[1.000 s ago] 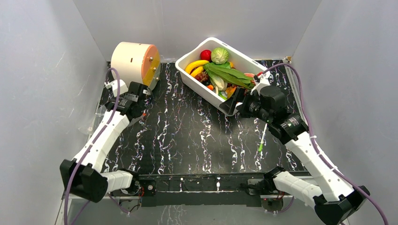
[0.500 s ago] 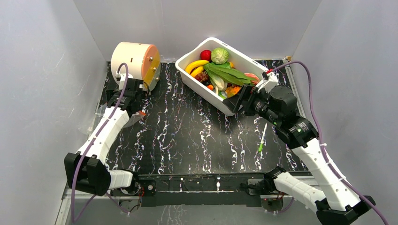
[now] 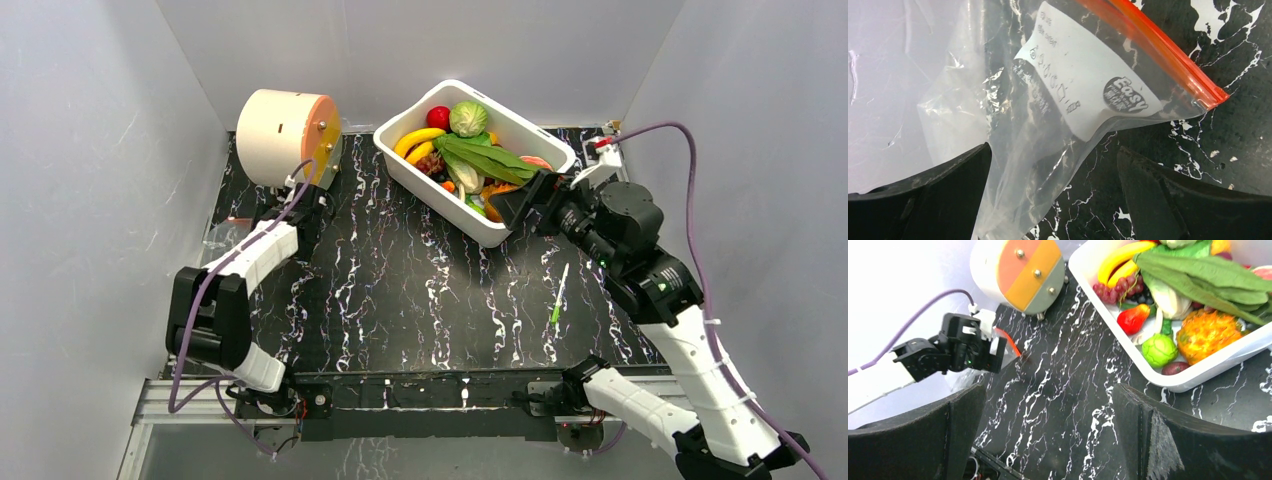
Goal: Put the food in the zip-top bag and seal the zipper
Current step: Pick up the zipper food storage bag at the center of the board.
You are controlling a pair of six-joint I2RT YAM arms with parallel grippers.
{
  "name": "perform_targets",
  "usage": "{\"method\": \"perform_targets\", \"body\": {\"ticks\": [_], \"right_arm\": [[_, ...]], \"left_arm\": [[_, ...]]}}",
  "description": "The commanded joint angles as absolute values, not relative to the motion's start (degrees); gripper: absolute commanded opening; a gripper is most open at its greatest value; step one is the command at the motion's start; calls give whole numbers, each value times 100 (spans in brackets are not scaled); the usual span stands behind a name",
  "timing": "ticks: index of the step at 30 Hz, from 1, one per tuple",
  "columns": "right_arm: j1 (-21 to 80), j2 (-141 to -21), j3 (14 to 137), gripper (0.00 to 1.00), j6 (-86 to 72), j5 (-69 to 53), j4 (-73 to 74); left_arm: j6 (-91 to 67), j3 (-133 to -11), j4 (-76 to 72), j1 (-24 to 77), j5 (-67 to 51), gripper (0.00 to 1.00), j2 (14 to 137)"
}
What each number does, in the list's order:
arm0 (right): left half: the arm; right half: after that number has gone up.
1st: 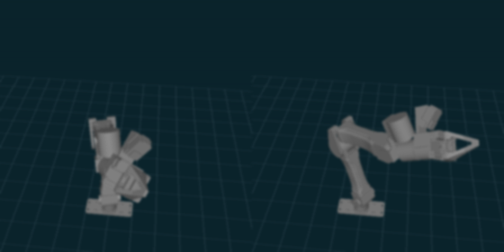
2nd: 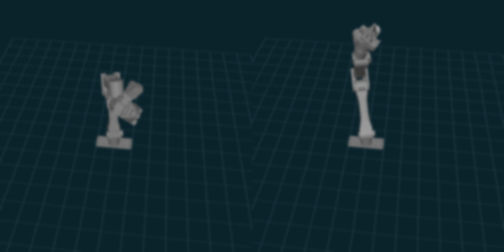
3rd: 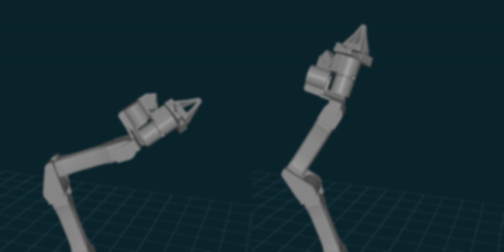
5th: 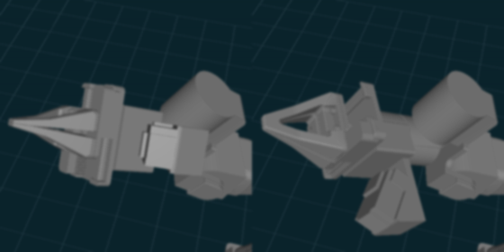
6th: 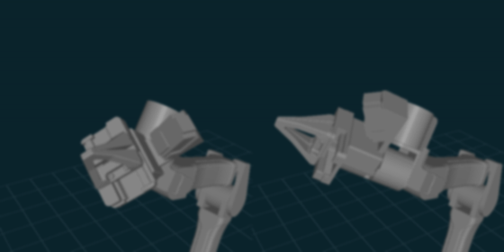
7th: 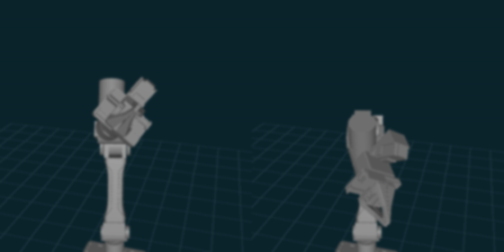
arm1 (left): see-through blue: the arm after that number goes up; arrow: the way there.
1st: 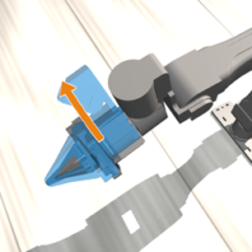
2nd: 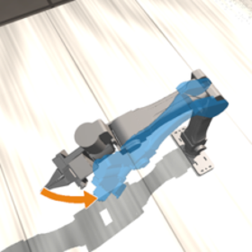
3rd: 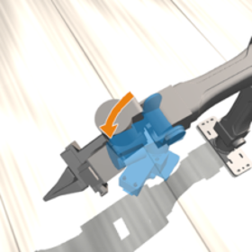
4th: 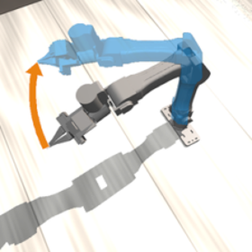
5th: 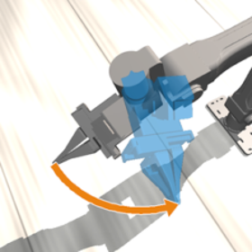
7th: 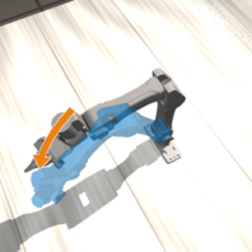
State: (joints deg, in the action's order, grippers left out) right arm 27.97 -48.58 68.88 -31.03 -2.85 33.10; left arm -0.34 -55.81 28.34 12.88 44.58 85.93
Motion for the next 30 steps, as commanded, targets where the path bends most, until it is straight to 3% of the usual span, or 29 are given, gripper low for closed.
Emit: {"method": "perform_targets", "body": {"ticks": [1, 4, 7, 15, 19, 30], "right_arm": [[2773, -4594, 7185, 98, -2851, 113, 3195], [2770, -4456, 7071, 98, -2841, 245, 3150], [2773, -4401, 7049, 98, -2728, 228, 3176], [2770, -4356, 6855, 98, -2747, 220, 3088], [2774, -4284, 6666, 98, -2846, 140, 2967], [2769, -4392, 6365, 98, -3223, -125, 2924]], "left_arm": [[267, -5625, 2580, 1264, 4753, 94, 8803], [230, -5713, 2625, 1251, 4689, 89, 8994], [239, -5690, 2618, 1243, 4548, 65, 9052], [-71, -6087, 3247, 1249, 3601, 18, 8863], [-133, -6103, 3360, 1261, 2726, 0, 8544], [-276, -6179, 3640, 1371, 991, 0, 7530]]}}
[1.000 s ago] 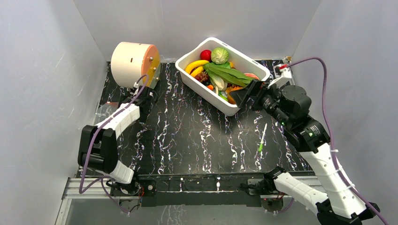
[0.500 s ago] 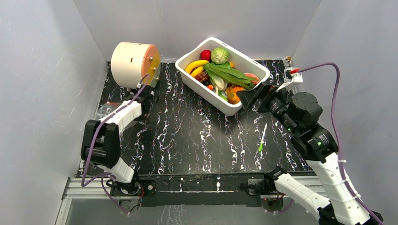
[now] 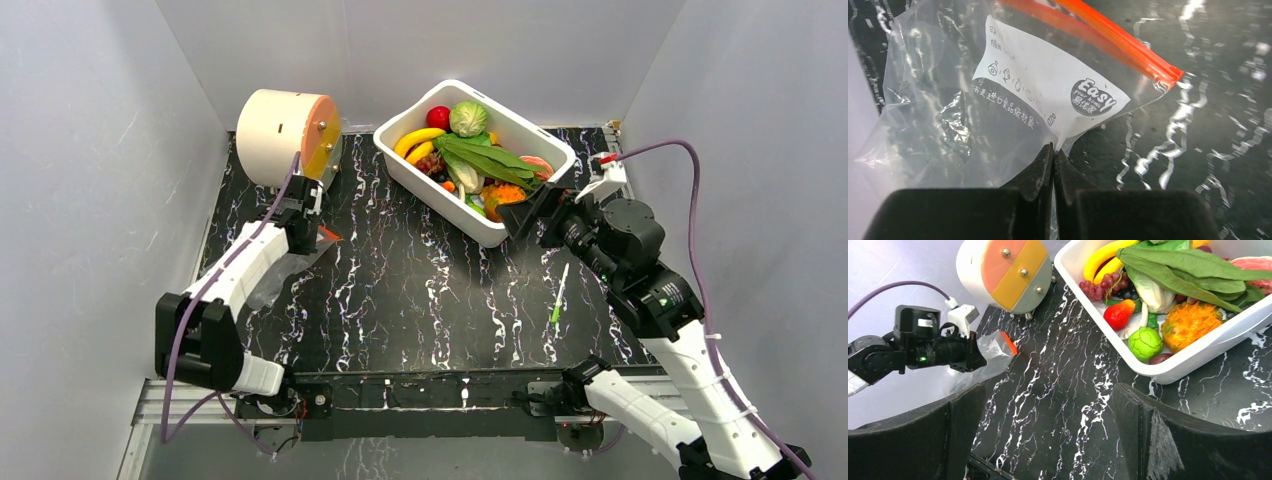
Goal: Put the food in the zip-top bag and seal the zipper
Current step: Pick up the zipper food storage bag at the center of the board.
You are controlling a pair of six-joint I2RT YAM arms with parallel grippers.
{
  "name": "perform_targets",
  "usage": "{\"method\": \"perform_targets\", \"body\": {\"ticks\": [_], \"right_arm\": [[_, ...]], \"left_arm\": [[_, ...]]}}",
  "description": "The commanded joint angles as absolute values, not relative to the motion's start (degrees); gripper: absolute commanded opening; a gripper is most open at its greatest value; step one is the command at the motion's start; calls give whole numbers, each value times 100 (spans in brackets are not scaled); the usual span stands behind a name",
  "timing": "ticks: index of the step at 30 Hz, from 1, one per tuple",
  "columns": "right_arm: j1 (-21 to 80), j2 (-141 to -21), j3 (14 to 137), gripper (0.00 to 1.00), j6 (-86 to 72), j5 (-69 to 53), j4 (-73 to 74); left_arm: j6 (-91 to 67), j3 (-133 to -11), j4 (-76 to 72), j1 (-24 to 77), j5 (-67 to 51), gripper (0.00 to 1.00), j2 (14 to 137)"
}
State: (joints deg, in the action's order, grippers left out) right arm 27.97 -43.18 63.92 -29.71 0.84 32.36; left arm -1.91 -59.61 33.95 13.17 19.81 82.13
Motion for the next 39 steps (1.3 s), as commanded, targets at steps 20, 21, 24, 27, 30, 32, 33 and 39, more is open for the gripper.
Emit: {"method": "perform_targets", "body": {"ticks": [20, 21, 24, 27, 30, 32, 33, 39], "right_arm": [[2782, -5470, 5989, 76, -5131, -542, 2742], [2783, -5540, 5978, 75, -5273, -557, 2748], [2785, -5823, 5960, 74, -5652, -648, 2778], [2833, -6025, 5967, 74, -6019, -639, 2795], [2902, -6211, 6067, 73, -6323, -527, 2852], [2962, -6359, 6185, 72, -6459, -451, 2882], [2996, -6444, 6240, 72, -6521, -428, 2878], [3278, -7014, 6575, 59, -6881, -631, 2570]], "left_arm": [[-854, -5701, 2476, 1384, -2766, 0, 5794], [-864, -5652, 2357, 1383, -2915, 0, 5730], [-870, -5457, 2018, 1382, -3274, 0, 5549], [-754, -5245, 1753, 1385, -3671, 0, 5368], [-619, -4990, 1412, 1383, -4033, 0, 5120], [-536, -4729, 1084, 1384, -4258, 0, 4922], [-471, -4609, 928, 1385, -4364, 0, 4793], [-134, -3944, 15, 1389, -4895, 0, 4100]]}}
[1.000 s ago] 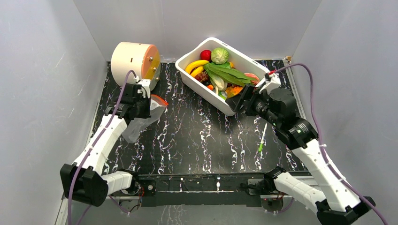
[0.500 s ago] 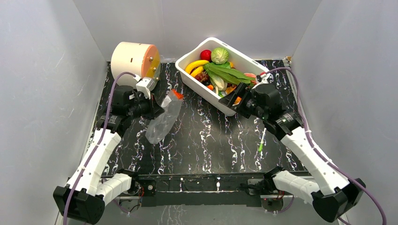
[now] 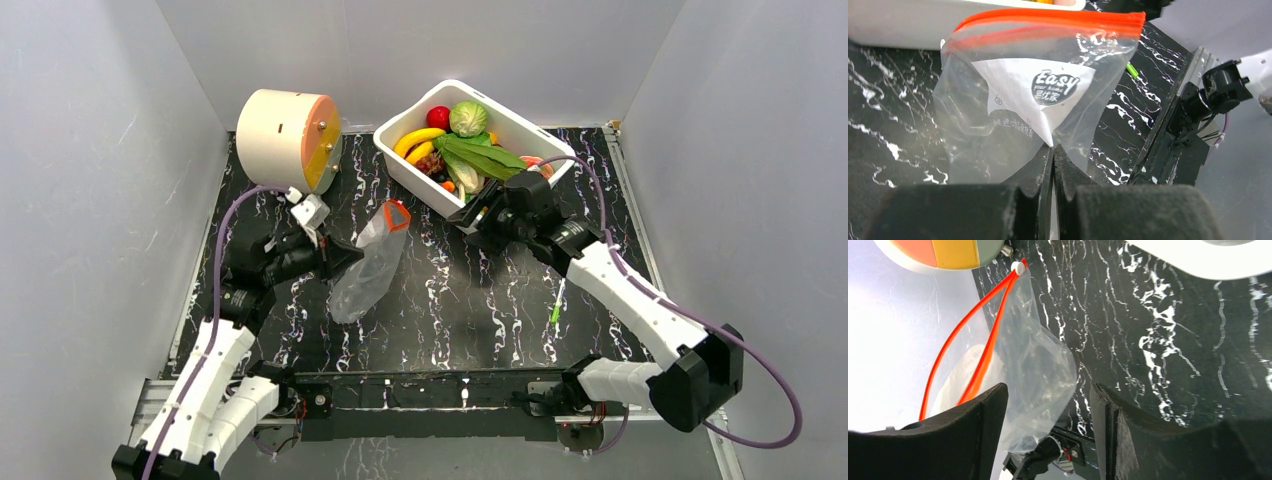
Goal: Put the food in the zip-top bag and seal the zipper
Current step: Pick up the zipper food storage bag at the center of the board, then open the zipper of the food storage bag at the center of the board.
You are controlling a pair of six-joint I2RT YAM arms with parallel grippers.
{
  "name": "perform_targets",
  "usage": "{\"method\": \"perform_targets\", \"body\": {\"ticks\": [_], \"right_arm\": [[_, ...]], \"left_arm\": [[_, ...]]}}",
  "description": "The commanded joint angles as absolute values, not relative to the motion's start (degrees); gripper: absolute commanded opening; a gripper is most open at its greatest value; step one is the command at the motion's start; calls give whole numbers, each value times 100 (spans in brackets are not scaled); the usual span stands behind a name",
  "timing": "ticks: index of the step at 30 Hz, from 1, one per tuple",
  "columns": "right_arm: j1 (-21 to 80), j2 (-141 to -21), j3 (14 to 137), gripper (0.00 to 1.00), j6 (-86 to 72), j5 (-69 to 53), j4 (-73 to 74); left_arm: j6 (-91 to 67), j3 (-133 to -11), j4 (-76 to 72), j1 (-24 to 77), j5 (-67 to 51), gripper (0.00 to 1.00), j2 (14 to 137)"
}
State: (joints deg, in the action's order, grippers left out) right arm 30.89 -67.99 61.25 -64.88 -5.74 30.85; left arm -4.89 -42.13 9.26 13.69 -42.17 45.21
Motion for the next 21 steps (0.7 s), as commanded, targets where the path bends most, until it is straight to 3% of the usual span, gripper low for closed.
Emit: {"method": "perform_targets", "body": {"ticks": [1, 21], "right_arm": [[3329, -7087, 6629, 58, -6920, -652, 2487], [3890, -8199, 7334, 51, -7343, -677, 2144]], "left_arm": [[-30, -3886, -28, 1385, -4948, 0, 4039], [598, -3795, 357, 1389, -5370, 0, 4087]]}}
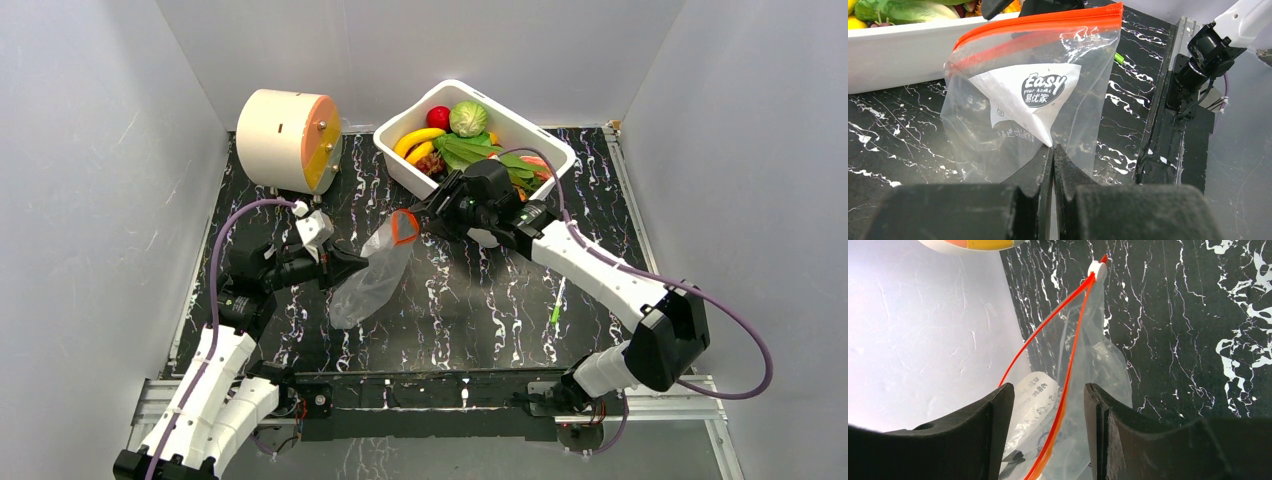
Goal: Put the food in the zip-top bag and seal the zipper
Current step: Open the zipper of the food storage bag at the center of the board.
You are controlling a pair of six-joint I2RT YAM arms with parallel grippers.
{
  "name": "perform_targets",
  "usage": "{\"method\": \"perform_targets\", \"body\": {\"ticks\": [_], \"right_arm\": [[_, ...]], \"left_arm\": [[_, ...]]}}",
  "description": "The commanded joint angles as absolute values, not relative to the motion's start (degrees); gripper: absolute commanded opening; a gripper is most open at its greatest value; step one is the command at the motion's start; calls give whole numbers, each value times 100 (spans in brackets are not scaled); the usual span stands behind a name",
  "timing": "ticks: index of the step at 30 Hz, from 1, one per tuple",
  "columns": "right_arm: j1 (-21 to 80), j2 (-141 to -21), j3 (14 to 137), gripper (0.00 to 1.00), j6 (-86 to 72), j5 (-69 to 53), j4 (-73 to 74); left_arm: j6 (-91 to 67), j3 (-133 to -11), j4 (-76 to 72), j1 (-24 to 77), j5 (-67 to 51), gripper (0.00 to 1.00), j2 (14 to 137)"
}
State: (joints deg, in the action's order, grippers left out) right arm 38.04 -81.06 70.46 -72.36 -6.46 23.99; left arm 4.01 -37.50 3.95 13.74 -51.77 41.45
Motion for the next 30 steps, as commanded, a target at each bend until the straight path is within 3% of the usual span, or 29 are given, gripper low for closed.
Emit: {"method": "perform_targets", "body": {"ticks": [1, 9, 13, 17, 23, 26, 30], "right_arm": [[3912, -8226, 7328, 51, -7335, -669, 2137], [4015, -8550, 7373, 45, -7300, -724, 2216], [4020, -8604, 7365, 27, -7118, -610, 2215], [4026, -8543, 7266, 3, -6830, -631, 1994], [4163, -8121, 6799, 0, -5824, -706, 1069], [4244, -8043, 6990, 0, -5051, -448, 1250], [4614, -7918, 7181, 0, -4175, 121, 1433]], "left_arm": [[622, -3796, 368, 1394, -5370, 0, 4087], [675, -3810, 387, 1393, -5361, 0, 4096], [659, -3817, 410, 1391, -5338, 0, 4089], [630, -3882, 491, 1390, -5182, 0, 4021], [-94, -4213, 769, 1392, -4424, 53, 3879], [-689, -4475, 832, 1389, -4139, 61, 3905], [-1669, -4807, 856, 1389, -3908, 65, 4081]]}}
